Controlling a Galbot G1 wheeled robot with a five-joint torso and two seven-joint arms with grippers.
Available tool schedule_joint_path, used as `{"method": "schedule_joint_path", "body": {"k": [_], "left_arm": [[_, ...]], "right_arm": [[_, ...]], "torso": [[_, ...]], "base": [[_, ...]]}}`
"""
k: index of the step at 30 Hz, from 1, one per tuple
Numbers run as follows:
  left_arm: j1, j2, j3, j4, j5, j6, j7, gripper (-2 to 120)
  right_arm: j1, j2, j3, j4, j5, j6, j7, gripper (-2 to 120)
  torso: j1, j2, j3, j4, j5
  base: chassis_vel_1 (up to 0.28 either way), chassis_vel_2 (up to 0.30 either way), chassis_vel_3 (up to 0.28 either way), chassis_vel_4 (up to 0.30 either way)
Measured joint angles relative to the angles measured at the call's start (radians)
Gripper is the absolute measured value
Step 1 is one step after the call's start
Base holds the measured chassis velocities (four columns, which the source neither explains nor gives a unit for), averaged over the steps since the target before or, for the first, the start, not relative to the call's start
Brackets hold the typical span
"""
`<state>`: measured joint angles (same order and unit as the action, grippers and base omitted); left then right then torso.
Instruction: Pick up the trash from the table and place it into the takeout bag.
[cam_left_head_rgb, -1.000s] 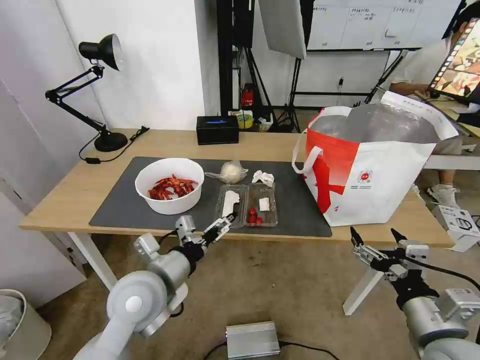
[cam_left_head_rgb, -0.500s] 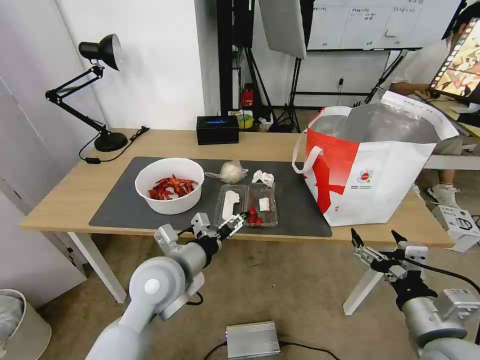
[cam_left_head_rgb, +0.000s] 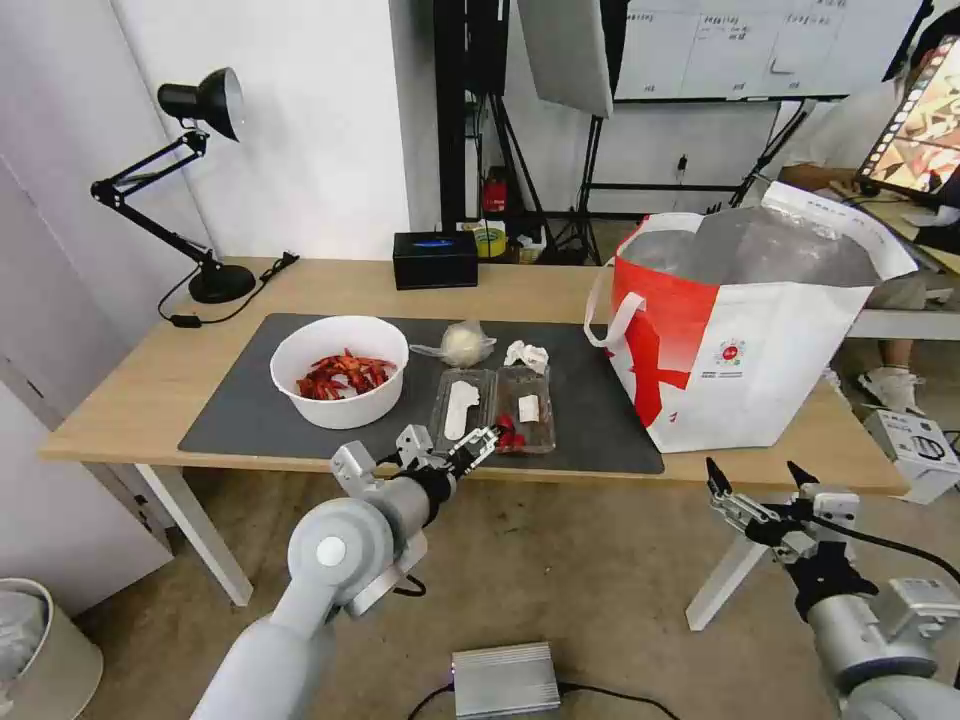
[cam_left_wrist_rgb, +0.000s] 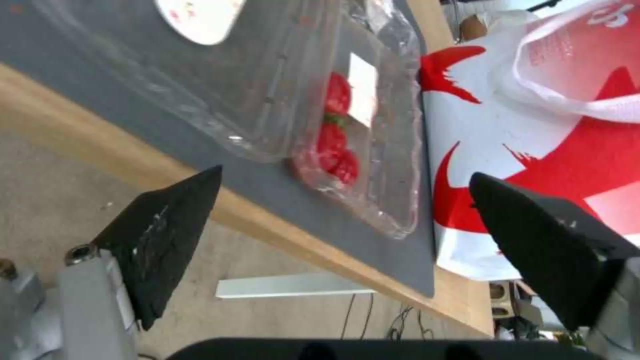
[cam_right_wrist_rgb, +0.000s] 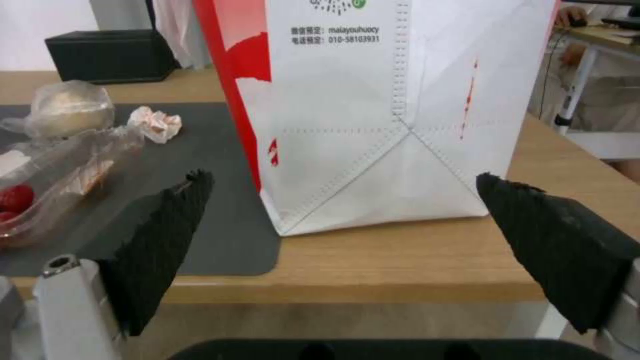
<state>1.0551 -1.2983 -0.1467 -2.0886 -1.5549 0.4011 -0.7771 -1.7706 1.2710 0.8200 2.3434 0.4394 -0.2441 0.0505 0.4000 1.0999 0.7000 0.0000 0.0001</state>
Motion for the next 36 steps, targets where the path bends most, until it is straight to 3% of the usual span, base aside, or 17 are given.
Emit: {"method": "schedule_joint_path", "body": {"k": [10, 20, 29, 36], "left_arm": [[-0.007, -0.023, 0.022, 0.031, 0.049, 0.007, -0.013, 100], [-0.019, -0.022, 0.018, 0.052, 0.055, -0.003, 0.004, 100], [0.002, -0.017, 0.008, 0.015, 0.054, -0.007, 0.020, 100], [-0.018, -0.021, 0.010, 0.052, 0.062, -0.012, 0.039, 100]], "right_arm": [[0.002, 0.003, -0.004, -0.012, -0.004, 0.006, 0.009, 100], [0.002, 0.004, -0.006, -0.021, -0.005, 0.013, 0.009, 100], [0.003, 0.005, -0.006, -0.031, -0.007, 0.017, 0.009, 100], [0.007, 0.005, -0.009, -0.042, -0.009, 0.020, 0.009, 100]], "torso": [[0.000, 0.000, 0.000, 0.0001, 0.0000], [0.000, 0.000, 0.000, -0.0002, -0.0001], [0.000, 0.000, 0.000, 0.0001, -0.0001], [0.000, 0.000, 0.000, 0.0000, -0.0001]], "base": [[0.000, 0.000, 0.000, 0.000], [0.000, 0.000, 0.000, 0.000], [0.000, 0.000, 0.000, 0.000], [0.000, 0.000, 0.000, 0.000]]}}
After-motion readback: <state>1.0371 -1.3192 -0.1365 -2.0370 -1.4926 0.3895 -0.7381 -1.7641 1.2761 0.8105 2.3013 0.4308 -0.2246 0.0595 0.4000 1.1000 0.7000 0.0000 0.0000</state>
